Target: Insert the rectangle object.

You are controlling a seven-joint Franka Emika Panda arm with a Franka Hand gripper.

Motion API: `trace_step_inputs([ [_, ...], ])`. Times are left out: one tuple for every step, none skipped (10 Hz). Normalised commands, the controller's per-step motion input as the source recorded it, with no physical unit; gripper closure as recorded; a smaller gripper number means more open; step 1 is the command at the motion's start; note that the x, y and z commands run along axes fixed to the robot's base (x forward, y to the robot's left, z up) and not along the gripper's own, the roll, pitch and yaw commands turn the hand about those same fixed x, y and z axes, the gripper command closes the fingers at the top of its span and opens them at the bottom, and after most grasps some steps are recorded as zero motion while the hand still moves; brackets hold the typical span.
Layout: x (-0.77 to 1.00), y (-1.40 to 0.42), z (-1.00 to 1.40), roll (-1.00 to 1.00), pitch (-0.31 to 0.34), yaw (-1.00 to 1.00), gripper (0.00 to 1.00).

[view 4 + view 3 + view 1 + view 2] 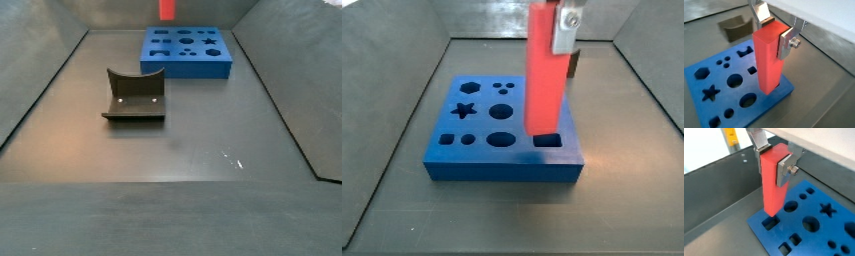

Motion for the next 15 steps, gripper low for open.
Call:
trace_step_inputs([
  [0.41,-0.16,-0.15,0.06,0.054,-0.47,1.0],
  [0.05,0.0,0.0,0.0,0.0,-0.03,1.0],
  [0.12,0.0,-0.18,0.0,0.033,-0.07,1.0],
  [0.33,0.0,-0.4,0.1,0.114,-0.09,1.0],
  [0.41,0.0,-0.31,0.28,0.211,-0.08,1.0],
  [0.39,0.0,-0.29,0.27,0.214,-0.13,1.0],
  [0.34,0.0,-0.21,0.17,0.16,-0.09,1.0],
  [0.29,0.0,-0.14,0.12,0.097,-0.04,1.0],
  [0.11,0.01,-0.14,0.12,0.074,0.0,1.0],
  [0.1,0.06,-0.25,0.05,0.023,0.08,1.0],
  [0.0,0.11,-0.28,0.07,0.011,0.08,1.0],
  [-0.09,0.12,-0.29,0.09,0.0,0.0,1.0],
  [-0.13,0.06,-0.3,0.03,0.0,0.0,1.0],
  [-0.09,0.0,-0.32,0.03,0.0,0.0,1.0],
  [-0.07,0.0,-0.34,0.06,0.0,0.0,1.0],
])
